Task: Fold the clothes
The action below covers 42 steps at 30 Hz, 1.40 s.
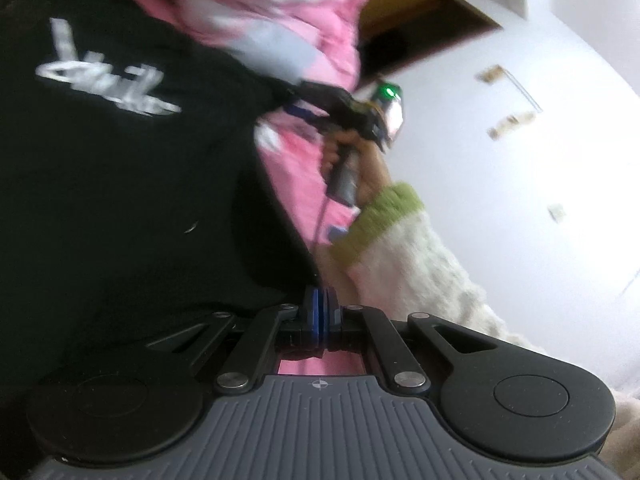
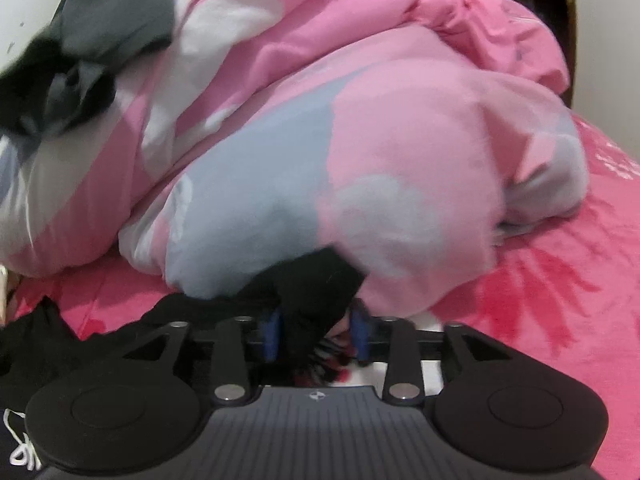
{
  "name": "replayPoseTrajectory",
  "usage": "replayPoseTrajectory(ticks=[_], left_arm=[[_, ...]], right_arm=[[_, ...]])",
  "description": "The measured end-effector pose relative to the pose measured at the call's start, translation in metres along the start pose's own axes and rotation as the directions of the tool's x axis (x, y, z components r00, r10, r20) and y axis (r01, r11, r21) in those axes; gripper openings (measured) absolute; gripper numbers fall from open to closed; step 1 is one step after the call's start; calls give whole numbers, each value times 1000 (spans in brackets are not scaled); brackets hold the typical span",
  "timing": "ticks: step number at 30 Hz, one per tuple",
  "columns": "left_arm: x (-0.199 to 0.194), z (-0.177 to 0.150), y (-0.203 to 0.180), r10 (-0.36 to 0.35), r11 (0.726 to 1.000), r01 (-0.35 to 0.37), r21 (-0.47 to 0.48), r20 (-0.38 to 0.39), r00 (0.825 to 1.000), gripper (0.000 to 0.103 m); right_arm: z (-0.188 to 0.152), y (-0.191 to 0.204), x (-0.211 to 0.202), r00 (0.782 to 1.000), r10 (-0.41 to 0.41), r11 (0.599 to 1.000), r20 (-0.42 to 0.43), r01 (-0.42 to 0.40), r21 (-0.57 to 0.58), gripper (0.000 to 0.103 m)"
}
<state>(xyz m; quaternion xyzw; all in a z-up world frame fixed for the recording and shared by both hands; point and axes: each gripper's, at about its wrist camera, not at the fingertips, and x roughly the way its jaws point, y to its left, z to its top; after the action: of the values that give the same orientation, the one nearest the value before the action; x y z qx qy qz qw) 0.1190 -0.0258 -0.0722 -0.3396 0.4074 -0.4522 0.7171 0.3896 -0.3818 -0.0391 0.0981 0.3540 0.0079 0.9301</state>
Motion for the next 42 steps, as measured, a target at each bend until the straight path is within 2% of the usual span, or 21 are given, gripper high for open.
replayPoseTrajectory(ticks=[4,9,12,16,23,24,25,26,27,28,30,33,35,39,42], left_arm=[[24,-3,-17,-49,998,51,29,-66,997,0],[72,-9,-24,-74,997,79,21,-165,984,0],[104,-13,-24,-71,997,76,15,-220,973,0],[144,-23,-17,-32,999,35,5,-277,960,0],[149,-48,-30,14,996,5,87,-217,976,5],[150,-51,-31,20,995,1,99,-208,978,16],[151,-55,-33,26,994,-4,110,-199,980,33],[152,-58,-35,32,992,-9,122,-189,981,40],[152,-62,-37,38,991,-14,133,-180,983,52],[153,-66,-39,44,989,-19,145,-171,984,59],[151,-72,-43,53,985,-26,170,-156,986,66],[119,-78,-54,67,972,-28,232,-162,984,68],[99,-85,-58,113,961,-71,266,-147,983,69],[26,-98,-50,232,936,-210,281,-47,972,69],[-37,-102,-40,330,919,-337,207,69,941,69]], right_arm=[[11,-23,-53,1000,16,998,26,-18,55,48],[-3,-63,-155,987,110,986,115,-123,114,48],[-31,-87,-222,970,139,976,199,-168,139,48],[-84,-115,-296,957,139,964,255,-190,188,48],[-197,-131,-379,946,100,929,308,-200,313,48],[-210,-133,-385,944,94,920,315,-204,335,49],[-224,-134,-391,942,89,911,323,-208,357,49],[-236,-134,-395,941,86,902,326,-213,376,50],[-243,-132,-393,943,92,895,319,-219,388,51],[-250,-130,-392,945,98,889,312,-224,400,51],[-265,-125,-389,948,111,875,298,-235,423,51],[-281,-113,-380,950,148,860,274,-260,440,51],[-285,-101,-369,950,183,858,252,-280,431,51],[-289,-67,-336,973,167,910,162,-215,355,51],[-290,-43,-314,987,121,949,107,-147,278,50]])
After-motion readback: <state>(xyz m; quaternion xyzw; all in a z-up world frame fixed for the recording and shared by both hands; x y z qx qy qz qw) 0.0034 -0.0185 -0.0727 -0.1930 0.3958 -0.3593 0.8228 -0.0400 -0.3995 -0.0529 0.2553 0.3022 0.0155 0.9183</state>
